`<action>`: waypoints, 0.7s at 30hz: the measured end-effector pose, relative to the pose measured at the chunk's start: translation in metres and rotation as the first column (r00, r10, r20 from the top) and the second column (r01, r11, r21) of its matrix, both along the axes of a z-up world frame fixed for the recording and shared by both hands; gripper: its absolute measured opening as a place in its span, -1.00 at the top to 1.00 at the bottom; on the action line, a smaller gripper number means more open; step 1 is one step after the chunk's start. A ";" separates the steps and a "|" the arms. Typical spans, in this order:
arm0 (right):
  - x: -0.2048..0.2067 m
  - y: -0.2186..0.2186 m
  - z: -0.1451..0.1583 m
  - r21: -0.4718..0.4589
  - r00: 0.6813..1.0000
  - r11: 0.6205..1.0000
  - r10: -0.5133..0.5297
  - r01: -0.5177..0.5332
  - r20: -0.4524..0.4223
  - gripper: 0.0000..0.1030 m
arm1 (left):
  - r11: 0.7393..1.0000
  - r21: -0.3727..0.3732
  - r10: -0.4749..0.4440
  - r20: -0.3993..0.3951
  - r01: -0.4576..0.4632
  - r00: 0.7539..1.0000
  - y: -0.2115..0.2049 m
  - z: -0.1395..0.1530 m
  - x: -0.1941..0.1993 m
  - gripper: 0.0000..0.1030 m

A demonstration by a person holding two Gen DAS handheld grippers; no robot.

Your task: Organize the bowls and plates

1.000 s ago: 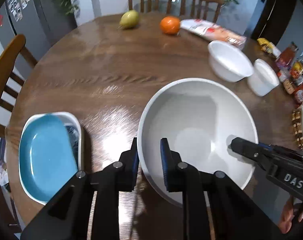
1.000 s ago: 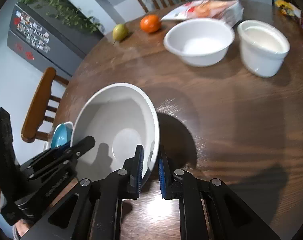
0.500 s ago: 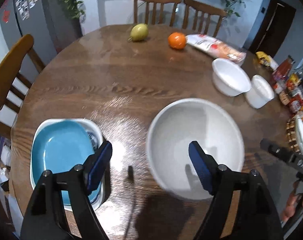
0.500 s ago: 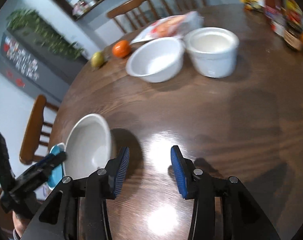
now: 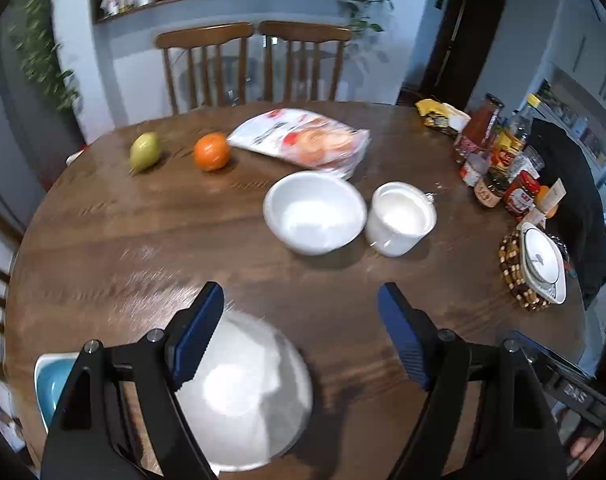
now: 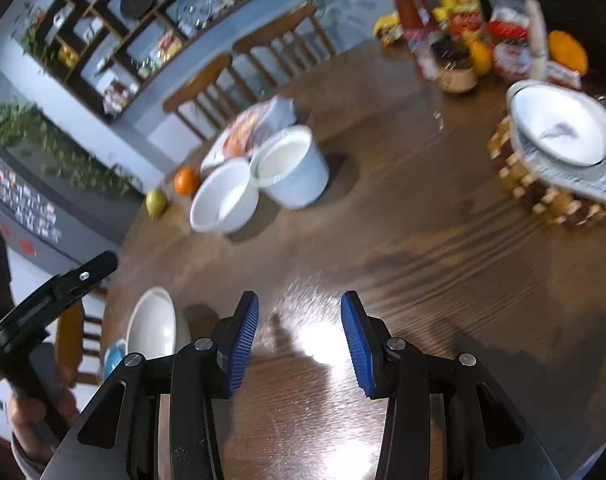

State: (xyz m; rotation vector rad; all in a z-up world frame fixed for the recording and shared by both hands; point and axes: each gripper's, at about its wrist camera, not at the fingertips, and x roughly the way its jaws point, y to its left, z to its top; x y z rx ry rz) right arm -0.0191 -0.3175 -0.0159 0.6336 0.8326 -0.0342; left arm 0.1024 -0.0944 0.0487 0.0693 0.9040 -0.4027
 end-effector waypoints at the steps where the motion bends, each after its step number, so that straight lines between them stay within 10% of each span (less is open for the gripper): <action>1: -0.002 -0.005 0.006 -0.004 1.000 1.000 -0.012 0.012 0.016 0.16 | 1.000 -0.003 -0.008 -0.003 0.008 1.000 -0.006 0.002 0.004 -0.53; 12: 0.009 -0.037 0.089 -0.141 0.989 0.990 -0.007 0.028 0.149 0.16 | 1.000 -0.021 -0.003 0.101 0.005 0.995 -0.050 0.063 0.045 -0.71; 21: 0.053 -0.033 0.082 -0.157 0.978 0.986 0.082 -0.052 0.191 -0.11 | 0.994 0.070 0.088 -0.049 -0.084 0.995 -0.051 -0.016 0.099 -0.69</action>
